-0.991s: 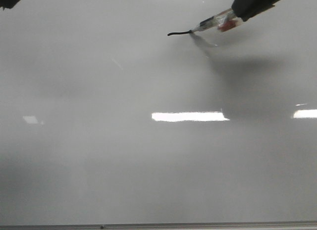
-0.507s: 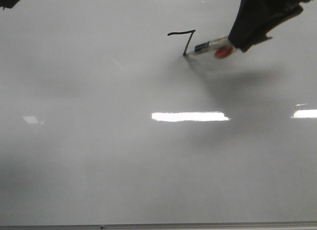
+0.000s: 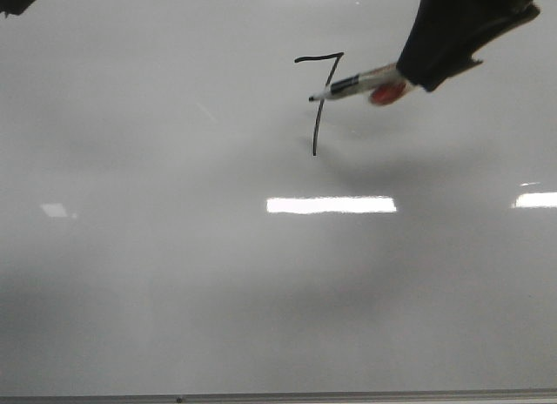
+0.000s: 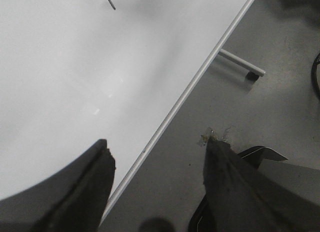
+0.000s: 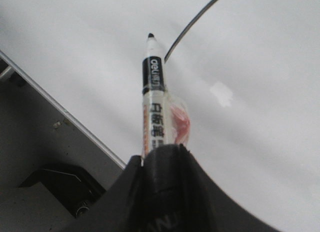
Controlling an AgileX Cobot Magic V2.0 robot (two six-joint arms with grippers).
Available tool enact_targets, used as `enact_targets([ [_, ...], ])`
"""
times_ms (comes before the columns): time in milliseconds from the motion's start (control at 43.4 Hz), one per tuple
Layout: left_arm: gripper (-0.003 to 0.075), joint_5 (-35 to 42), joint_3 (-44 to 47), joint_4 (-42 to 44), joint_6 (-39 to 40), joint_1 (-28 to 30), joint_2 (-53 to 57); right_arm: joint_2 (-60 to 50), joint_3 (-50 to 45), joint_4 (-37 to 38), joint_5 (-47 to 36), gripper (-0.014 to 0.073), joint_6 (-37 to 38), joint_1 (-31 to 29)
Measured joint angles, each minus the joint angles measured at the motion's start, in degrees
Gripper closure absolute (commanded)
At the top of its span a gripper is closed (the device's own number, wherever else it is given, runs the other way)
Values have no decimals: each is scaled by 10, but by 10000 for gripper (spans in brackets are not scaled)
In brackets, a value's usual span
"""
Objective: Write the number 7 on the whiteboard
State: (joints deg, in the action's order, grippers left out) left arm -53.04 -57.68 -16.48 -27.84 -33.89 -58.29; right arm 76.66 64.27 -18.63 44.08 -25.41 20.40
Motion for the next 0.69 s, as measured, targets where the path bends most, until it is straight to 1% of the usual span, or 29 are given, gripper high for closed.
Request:
enact_targets([
  [92,321,0,0,0,0,0,0,-53,-9,0,19,710,-3,0],
  [184,321,0,0,0,0,0,0,-106,-28,0,39,710,-26,0],
  [438,321,0,0,0,0,0,0,-258,-106,1,105,710,-76,0],
  [553,321,0,0,0,0,0,0,-301,-132,1,132,710,-100,0],
  [692,321,0,0,0,0,0,0,-329,-135,2,154,710,-117,0],
])
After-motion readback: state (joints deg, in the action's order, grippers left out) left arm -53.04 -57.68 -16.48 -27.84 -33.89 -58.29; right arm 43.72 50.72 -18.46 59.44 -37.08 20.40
